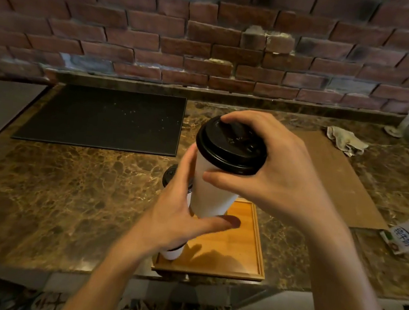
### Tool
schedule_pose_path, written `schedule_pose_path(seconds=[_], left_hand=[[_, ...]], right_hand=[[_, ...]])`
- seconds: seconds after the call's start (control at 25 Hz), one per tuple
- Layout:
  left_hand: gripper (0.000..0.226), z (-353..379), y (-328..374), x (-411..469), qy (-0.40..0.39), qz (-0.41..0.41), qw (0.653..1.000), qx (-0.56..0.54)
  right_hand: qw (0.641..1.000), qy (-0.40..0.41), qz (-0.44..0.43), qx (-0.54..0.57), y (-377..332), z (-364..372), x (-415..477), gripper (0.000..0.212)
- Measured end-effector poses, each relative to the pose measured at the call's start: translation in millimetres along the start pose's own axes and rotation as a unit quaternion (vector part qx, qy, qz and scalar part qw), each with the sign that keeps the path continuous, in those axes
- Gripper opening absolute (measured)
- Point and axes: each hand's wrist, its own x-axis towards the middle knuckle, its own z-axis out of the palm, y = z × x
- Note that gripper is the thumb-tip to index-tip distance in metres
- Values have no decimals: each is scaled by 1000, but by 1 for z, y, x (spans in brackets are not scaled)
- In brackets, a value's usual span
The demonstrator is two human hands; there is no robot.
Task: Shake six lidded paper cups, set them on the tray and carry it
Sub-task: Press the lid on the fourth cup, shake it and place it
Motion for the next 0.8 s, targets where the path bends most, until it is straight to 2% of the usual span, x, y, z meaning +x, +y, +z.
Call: schedule_pose_path(seconds=[0.08, 0.2, 0.36, 0.48, 0.6, 0.68, 0.8], left_hand=[[121, 22, 1, 2, 71, 2, 997, 7], [105, 37, -8, 3, 172, 4, 985, -18], [93, 38, -12, 3, 218, 16, 976, 7], [87, 36, -6, 2, 201, 0, 979, 19], [83, 33, 2, 0, 153, -10, 986, -60], [79, 22, 7, 2, 97, 1, 989, -115], [75, 1, 10, 6, -41, -8, 984, -175]], right_hand=[[1000, 10, 8, 1, -3, 2, -1, 73], [1000, 16, 12, -3, -4, 7, -2, 71], [999, -33, 18, -22, -7, 5, -5, 77], [997, -63, 27, -35, -15, 1, 5, 74], [996, -48, -30, -73, -24, -2, 19, 45], [994, -57, -88, -12, -25, -12, 27, 35], [962, -163, -149, 160, -20, -29, 37, 29]])
